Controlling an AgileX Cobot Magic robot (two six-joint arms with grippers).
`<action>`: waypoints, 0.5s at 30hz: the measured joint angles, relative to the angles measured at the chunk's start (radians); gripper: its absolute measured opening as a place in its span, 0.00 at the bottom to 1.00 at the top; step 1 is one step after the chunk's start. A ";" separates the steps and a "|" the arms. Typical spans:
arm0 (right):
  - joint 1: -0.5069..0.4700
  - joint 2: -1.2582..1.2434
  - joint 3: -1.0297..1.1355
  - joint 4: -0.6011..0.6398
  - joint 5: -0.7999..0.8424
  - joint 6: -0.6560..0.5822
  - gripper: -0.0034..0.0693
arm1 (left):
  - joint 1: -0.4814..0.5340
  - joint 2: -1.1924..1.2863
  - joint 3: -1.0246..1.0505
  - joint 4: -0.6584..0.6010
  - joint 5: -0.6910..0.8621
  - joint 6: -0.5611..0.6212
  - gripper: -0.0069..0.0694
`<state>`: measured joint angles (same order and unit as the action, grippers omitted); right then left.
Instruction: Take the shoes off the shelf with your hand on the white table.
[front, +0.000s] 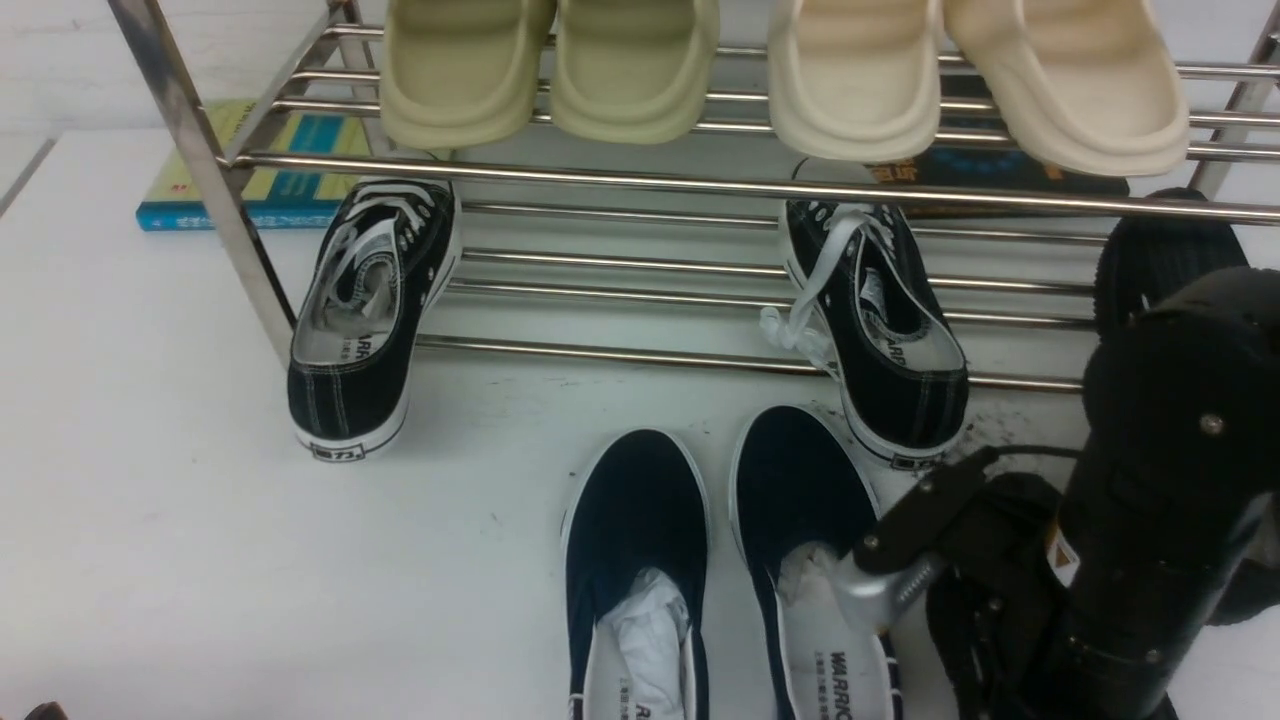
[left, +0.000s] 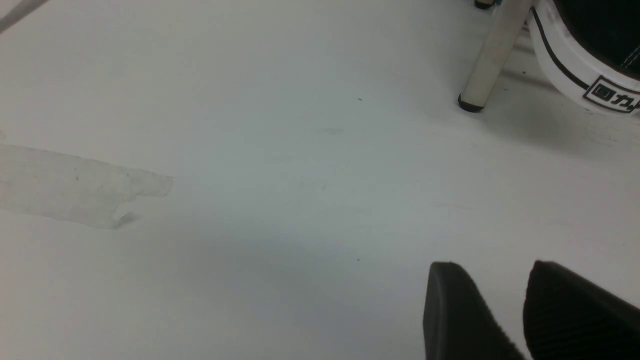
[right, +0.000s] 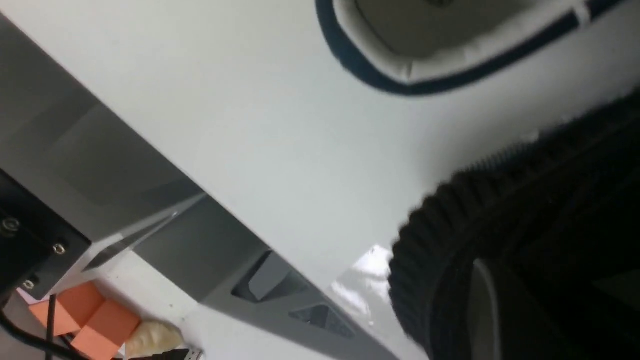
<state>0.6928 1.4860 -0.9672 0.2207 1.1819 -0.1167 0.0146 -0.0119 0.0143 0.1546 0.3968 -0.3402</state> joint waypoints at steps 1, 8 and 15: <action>0.001 -0.006 0.000 -0.008 0.009 0.033 0.19 | 0.000 0.000 0.000 0.000 0.000 0.000 0.41; 0.005 -0.032 0.000 -0.070 0.015 0.162 0.47 | 0.000 0.000 0.000 0.000 0.000 0.000 0.41; 0.005 -0.102 -0.068 -0.092 0.031 0.228 0.78 | 0.000 0.000 0.000 0.000 0.000 0.000 0.41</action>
<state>0.6982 1.3844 -1.0352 0.1290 1.2128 0.1116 0.0146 -0.0119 0.0143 0.1546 0.3968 -0.3402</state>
